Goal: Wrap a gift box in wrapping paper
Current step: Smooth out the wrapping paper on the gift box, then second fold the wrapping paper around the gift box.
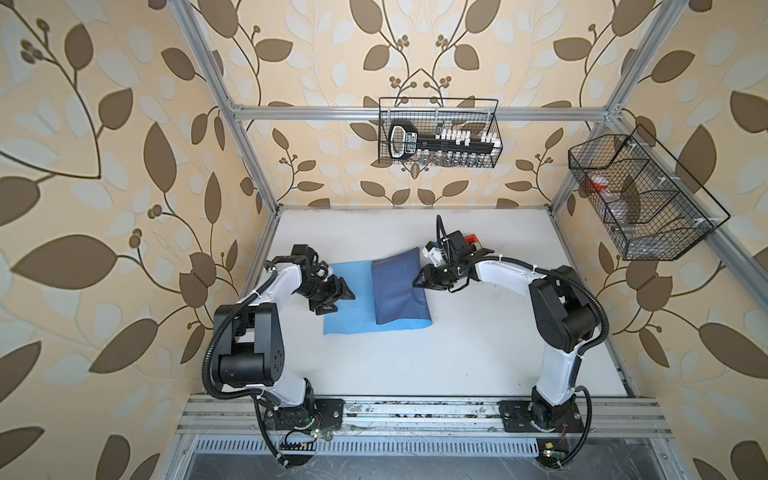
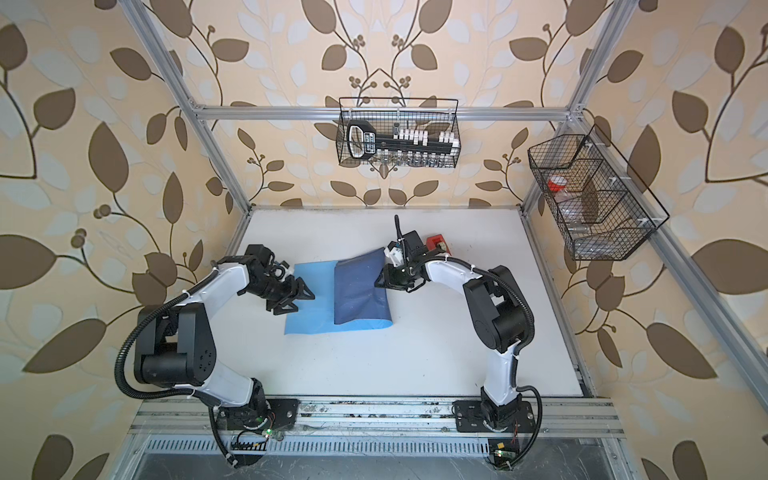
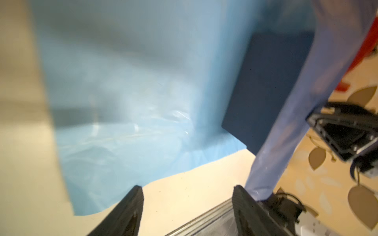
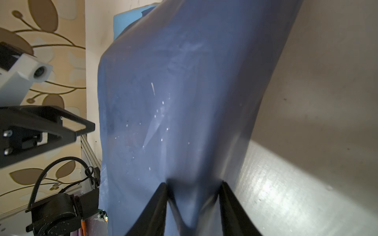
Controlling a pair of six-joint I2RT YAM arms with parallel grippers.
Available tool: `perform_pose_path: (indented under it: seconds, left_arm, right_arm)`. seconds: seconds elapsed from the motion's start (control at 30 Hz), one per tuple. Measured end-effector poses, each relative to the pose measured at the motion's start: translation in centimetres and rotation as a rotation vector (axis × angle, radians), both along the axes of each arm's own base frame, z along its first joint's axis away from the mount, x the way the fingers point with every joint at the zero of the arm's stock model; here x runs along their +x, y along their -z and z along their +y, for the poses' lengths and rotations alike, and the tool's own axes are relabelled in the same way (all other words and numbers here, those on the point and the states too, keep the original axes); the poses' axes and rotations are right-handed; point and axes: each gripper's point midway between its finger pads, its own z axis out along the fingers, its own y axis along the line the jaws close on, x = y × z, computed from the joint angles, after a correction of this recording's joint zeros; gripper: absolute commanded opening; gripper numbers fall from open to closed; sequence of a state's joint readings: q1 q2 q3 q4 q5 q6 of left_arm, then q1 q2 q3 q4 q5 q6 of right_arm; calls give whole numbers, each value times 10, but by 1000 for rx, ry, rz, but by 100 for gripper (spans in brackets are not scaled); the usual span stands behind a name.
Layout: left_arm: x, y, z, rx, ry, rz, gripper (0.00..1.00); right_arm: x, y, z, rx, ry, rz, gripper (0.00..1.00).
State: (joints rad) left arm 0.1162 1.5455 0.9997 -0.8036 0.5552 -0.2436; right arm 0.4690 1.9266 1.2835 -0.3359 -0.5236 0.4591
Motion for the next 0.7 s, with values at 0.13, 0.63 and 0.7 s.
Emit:
perform_pose_path:
  seconds: [0.13,0.63,0.7]
  left_arm:
    - [-5,16,31,59,-114,37,81]
    - [-14,47,29,-109,-284,86,78]
    - [-6,45,22,-179,-297,71,78]
  right_arm:
    - [0,0,0,0,0,1,40]
    - [0,0,0,0,-1,0,40]
    - [0,0,0,0,-1,0,40]
